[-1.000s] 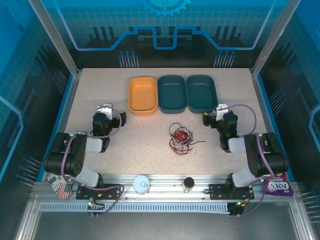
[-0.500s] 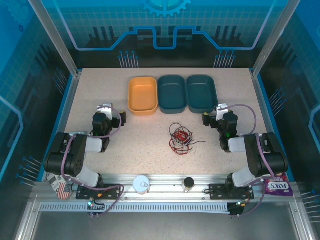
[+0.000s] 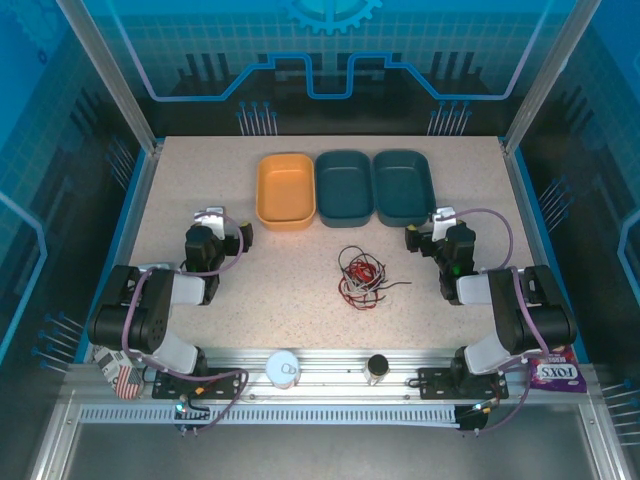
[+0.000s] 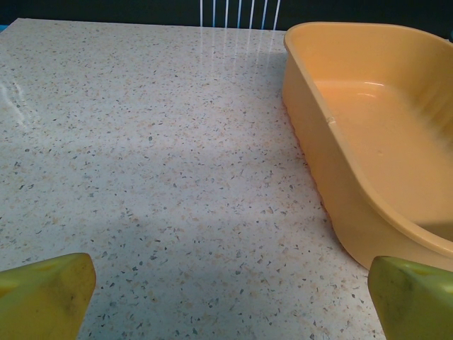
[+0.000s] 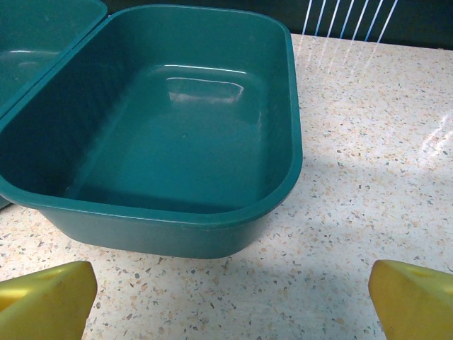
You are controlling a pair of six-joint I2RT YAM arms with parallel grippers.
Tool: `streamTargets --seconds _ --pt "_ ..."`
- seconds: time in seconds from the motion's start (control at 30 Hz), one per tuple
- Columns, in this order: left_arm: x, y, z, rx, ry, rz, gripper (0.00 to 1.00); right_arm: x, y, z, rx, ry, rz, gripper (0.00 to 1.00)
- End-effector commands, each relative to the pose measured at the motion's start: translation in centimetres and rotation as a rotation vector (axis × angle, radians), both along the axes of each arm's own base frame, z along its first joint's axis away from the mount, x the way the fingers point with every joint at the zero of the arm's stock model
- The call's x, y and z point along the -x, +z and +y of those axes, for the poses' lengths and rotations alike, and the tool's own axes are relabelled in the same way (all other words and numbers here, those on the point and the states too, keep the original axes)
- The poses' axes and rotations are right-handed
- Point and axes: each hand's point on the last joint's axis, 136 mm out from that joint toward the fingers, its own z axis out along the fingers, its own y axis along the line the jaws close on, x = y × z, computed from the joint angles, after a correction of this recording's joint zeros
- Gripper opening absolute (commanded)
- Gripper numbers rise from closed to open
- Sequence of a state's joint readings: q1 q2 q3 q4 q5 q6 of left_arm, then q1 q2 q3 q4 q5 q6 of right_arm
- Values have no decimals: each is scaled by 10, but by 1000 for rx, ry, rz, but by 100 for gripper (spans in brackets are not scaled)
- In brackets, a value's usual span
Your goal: Untangle the cables
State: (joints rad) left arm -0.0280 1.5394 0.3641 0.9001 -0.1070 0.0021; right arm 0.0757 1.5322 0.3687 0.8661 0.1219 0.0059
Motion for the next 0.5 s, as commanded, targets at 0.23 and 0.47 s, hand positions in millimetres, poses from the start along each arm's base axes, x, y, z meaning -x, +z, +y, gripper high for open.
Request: streamTargets --seconds 0.23,0.47 --pt "-7 8 4 10 -1 -28 99 -10 14 2 3 12 -55 100" --pt "1 22 18 11 85 -70 99 -2 31 3 30 1 -103 100"
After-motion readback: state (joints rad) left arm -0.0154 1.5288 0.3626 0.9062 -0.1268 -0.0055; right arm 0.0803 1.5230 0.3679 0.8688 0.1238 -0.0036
